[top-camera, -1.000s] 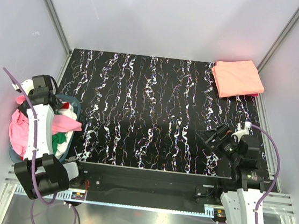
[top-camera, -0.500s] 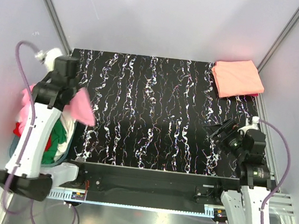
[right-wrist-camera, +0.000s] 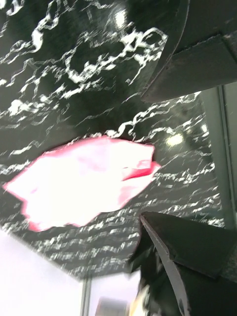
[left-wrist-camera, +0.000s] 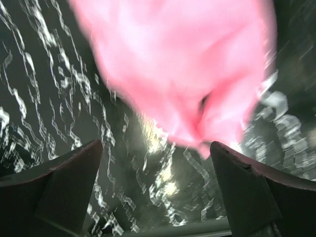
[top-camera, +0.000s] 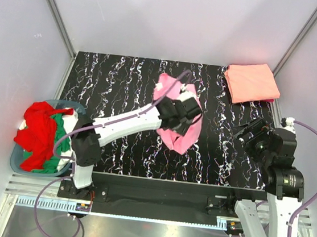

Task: Fold and stack the t-shirts
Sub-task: Move the tshirt to the center of the board, then flatten the tshirt out

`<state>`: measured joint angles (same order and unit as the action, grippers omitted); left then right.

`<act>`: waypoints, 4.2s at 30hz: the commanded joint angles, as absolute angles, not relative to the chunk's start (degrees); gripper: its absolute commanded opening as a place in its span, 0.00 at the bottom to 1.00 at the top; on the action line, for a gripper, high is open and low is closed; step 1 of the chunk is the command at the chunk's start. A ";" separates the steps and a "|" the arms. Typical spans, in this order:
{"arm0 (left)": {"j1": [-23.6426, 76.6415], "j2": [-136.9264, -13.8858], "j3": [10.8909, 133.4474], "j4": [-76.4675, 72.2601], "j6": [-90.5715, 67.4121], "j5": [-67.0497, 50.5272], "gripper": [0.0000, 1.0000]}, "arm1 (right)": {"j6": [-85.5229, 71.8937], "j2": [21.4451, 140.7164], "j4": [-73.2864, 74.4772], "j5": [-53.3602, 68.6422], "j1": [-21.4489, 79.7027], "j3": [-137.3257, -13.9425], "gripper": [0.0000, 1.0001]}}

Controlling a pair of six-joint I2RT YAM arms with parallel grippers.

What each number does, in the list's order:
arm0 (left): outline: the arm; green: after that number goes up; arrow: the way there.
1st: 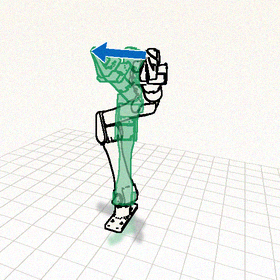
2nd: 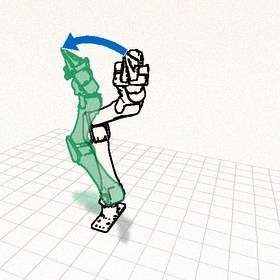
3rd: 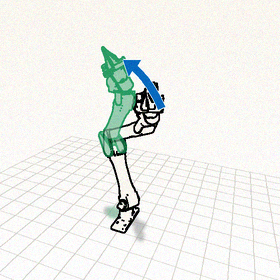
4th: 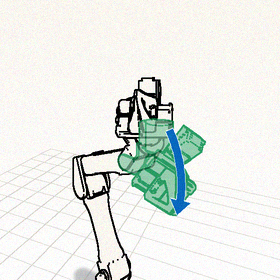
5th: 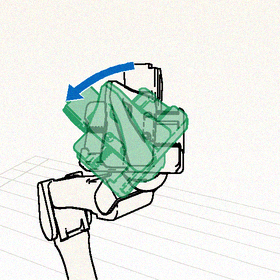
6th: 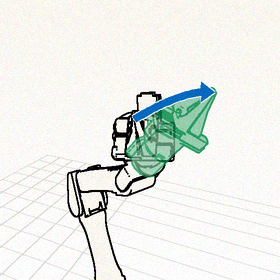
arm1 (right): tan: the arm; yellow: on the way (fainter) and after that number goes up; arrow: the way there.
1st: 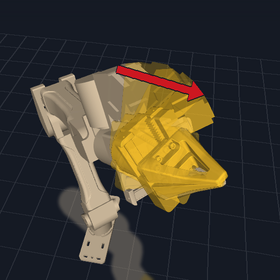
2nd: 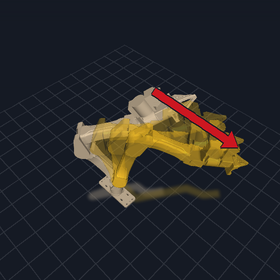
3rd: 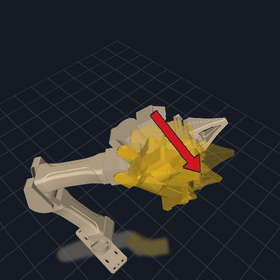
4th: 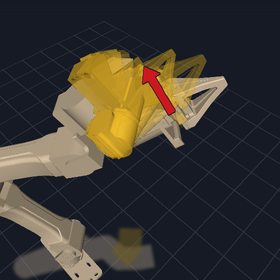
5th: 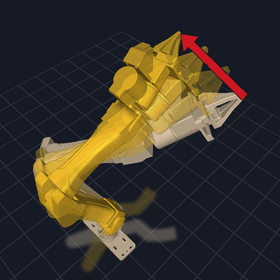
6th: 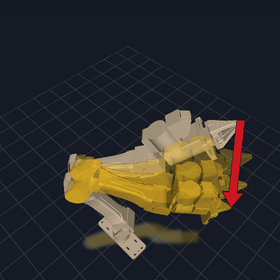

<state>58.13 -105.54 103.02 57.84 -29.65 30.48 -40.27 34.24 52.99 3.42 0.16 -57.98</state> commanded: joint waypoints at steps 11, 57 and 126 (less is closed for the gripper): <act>57.22 -92.99 74.82 43.62 -36.65 25.16 0.95 | -38.93 43.68 51.07 14.32 0.35 -49.14 0.92; 52.75 -93.09 61.98 19.79 -43.76 23.22 0.00 | -54.05 82.40 53.35 -18.63 46.40 -66.34 0.82; 38.85 -76.13 45.96 18.95 -43.07 13.17 0.00 | -54.06 97.40 51.22 -25.39 46.76 -68.45 0.00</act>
<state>39.09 -83.68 41.30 12.93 -45.36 9.02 -54.54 103.66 47.83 -21.63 47.18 -66.30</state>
